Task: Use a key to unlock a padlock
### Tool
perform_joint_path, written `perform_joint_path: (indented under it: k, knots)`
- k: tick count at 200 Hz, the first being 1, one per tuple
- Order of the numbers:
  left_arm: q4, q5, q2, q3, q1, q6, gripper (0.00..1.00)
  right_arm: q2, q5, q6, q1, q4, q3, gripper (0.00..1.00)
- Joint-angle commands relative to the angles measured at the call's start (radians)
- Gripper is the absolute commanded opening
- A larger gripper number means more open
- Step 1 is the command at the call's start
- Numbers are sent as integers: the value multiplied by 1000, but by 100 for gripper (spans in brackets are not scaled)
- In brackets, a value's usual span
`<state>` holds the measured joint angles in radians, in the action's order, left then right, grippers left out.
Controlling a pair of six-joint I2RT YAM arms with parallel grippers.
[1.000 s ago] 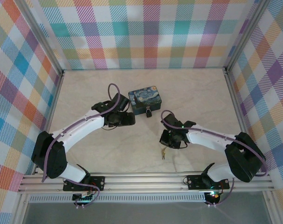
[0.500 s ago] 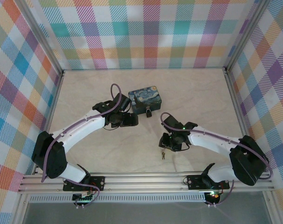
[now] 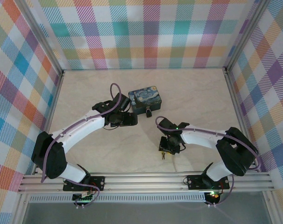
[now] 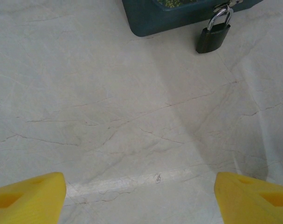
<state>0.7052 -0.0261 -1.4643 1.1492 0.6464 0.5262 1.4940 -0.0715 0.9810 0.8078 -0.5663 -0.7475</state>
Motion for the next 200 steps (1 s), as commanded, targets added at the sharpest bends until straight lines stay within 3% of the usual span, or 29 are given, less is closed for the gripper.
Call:
perform_joint_path:
  k: [1, 118, 200]
  knots:
    - [14, -24, 35, 12, 8, -21, 83, 59, 16, 0, 10, 46, -38, 33]
    - [-1, -25, 38, 3, 8, -42, 83, 160, 18, -72, 13, 80, -79, 15]
    - [-3, -9, 38, 10, 10, -35, 82, -28, 36, -241, 13, 244, -21, 1]
